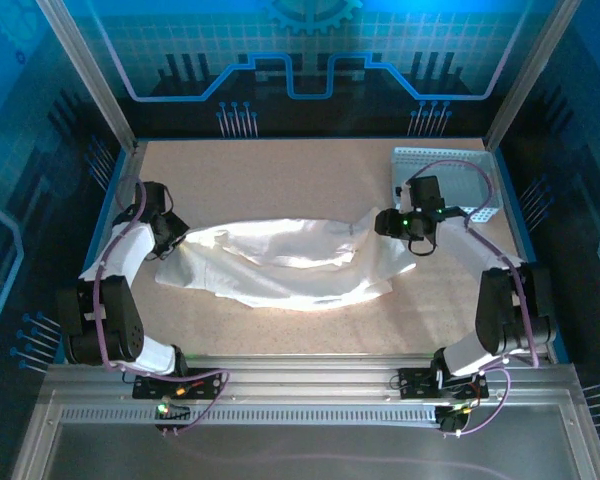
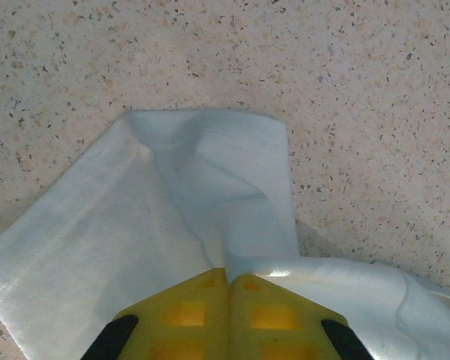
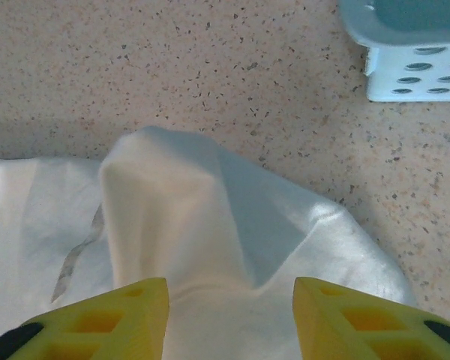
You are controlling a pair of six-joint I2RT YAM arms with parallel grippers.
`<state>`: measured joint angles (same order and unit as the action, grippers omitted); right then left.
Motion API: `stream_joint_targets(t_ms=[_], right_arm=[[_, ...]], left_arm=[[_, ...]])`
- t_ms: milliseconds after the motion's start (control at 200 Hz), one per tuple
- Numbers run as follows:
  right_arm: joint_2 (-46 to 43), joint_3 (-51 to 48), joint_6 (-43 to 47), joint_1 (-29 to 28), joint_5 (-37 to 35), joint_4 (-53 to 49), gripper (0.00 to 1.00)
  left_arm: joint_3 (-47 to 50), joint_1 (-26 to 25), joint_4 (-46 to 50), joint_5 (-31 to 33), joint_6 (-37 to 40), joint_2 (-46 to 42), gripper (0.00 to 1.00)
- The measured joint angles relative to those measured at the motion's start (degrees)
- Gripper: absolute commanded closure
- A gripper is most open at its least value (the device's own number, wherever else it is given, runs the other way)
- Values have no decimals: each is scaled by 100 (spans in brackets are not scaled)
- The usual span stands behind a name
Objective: Fold the inside-out t-shirt
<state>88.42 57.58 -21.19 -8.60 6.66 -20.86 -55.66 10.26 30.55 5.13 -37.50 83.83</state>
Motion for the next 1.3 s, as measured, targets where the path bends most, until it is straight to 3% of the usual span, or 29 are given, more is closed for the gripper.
stream_joint_targets(t_ms=[240, 430, 515, 715, 955, 1135, 1300], right_arm=[[450, 170, 26, -103, 140, 7, 61], [450, 221, 35, -201, 85, -20, 92], [446, 221, 66, -199, -7, -59, 100], [94, 223, 50, -195, -195, -365, 100], [-1429, 1025, 160, -22, -623, -1609, 100], [-2559, 2398, 227, 299, -546, -2350, 100], [-3049, 3895, 289, 310, -85, -2835, 100]], left_arm=[[0, 4, 2, -2, 0, -24, 100], [2, 4, 22, -2, -2, -133, 100], [2, 4, 48, -2, -2, -225, 100], [0, 33, 162, 2, -4, -629, 100], [-245, 426, 734, 76, -11, -1875, 100], [-1528, 535, 1132, 151, -63, -2916, 100], [-3115, 540, 1480, 153, -160, -3353, 100]])
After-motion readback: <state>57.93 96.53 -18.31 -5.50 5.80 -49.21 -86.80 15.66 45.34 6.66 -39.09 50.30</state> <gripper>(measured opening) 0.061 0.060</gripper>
